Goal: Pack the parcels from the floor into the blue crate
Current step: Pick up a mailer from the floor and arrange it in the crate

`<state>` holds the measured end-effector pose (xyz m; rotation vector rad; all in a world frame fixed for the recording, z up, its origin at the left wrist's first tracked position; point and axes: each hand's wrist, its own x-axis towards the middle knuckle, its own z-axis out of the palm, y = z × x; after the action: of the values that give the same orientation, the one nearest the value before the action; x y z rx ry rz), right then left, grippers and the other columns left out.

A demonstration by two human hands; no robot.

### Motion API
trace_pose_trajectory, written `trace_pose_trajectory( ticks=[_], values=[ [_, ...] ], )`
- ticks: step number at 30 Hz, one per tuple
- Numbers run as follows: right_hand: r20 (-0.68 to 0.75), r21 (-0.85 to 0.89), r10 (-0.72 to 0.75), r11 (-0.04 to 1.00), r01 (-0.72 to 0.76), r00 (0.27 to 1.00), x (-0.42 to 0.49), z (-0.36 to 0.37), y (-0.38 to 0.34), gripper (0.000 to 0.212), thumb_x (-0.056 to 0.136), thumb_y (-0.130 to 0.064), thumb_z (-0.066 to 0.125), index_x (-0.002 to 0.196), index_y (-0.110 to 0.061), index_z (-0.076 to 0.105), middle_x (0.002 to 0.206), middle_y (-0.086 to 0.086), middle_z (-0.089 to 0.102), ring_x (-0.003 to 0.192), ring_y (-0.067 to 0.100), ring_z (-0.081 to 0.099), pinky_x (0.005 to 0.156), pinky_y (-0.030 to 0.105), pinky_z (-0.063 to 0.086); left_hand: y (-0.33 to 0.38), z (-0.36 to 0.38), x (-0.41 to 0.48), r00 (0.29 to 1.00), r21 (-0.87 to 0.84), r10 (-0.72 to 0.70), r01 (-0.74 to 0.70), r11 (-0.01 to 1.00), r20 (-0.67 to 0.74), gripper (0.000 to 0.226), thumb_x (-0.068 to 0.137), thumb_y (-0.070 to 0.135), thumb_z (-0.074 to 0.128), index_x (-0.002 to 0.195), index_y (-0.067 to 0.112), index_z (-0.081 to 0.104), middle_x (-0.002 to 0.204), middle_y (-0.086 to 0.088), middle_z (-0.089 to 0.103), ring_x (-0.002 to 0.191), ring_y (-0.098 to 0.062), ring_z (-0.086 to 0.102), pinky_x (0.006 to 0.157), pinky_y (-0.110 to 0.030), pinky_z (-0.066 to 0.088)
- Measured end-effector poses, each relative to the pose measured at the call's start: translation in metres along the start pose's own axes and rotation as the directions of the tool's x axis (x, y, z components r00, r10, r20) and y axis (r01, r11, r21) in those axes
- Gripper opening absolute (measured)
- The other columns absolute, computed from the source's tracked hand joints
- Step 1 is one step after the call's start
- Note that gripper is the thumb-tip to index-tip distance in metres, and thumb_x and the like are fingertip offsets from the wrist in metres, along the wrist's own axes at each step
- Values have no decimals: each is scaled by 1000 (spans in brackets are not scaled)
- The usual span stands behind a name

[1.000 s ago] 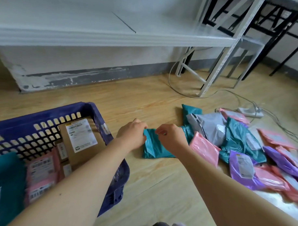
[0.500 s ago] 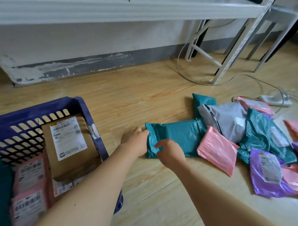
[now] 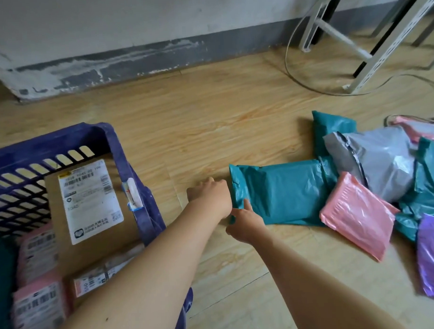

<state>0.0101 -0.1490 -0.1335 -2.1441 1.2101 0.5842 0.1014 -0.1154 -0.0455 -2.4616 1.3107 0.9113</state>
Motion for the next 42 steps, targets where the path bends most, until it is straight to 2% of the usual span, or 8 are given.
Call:
trace_pose_trajectory(
  ticks=[8,13,18,24,30,34,36,42],
  values=[
    [-73,257,95,964,-74,993,4,-3,10,52,87,-13,57,135,-1,43,140,13,44,127,27,44,99,30,38,-5,4,2,1000,-12,9,-8,1000,15,50,89,4,36,138,17,39,140,-6,37,124,-30,43,91,-37,39],
    [-331,422,289,897,-133,899,-20,-39,23,42,77,-6,62,118,-14,63,118,6,64,112,24,56,77,21,38,-7,3,-12,999,-103,36,-35,994,6,55,88,0,34,140,18,38,143,-5,35,121,-28,46,96,-38,44],
    [-477,426,323,898,-106,817,-57,-83,23,43,75,-8,63,116,-15,52,112,9,64,110,28,56,76,28,38,-4,-10,-40,994,-193,94,-102,976,-52,53,87,3,36,138,19,40,145,-6,35,126,-28,44,99,-42,43],
    [-711,376,281,926,12,645,-117,-137,0,40,74,-3,49,104,-19,70,102,11,66,97,33,57,68,27,38,-7,-38,-83,984,-335,126,-162,928,-127,43,92,14,45,136,19,43,142,-8,43,123,-28,47,97,-35,44],
    [-746,589,411,775,230,525,-198,-178,-42,28,73,-1,45,83,-12,68,80,13,57,76,31,46,65,29,37,-22,-54,-143,993,-547,62,-107,830,-99,46,95,25,52,137,10,44,141,-8,45,125,-27,46,101,-32,39],
    [-739,658,437,629,413,513,-240,-187,-73,22,71,1,44,69,-14,60,59,5,48,61,25,41,50,28,33,-32,-52,-175,1000,-825,-2,-14,565,-18,23,94,26,51,103,6,51,103,-8,51,93,-20,54,87,-34,44],
    [-738,668,426,570,478,524,-256,-185,-87,23,70,1,42,67,-14,59,54,0,46,56,20,40,46,26,30,-35,-50,-190,998,-953,-5,67,294,69,38,94,36,52,115,4,52,110,-9,53,101,-24,54,91,-43,43],
    [-688,725,359,381,574,630,-287,-187,-120,27,75,2,42,69,-17,60,61,-1,52,57,15,43,51,24,35,-19,-56,-216,944,-941,222,287,-178,245,87,90,63,38,148,4,13,140,-29,42,125,-37,49,84,-53,44]
  ],
)
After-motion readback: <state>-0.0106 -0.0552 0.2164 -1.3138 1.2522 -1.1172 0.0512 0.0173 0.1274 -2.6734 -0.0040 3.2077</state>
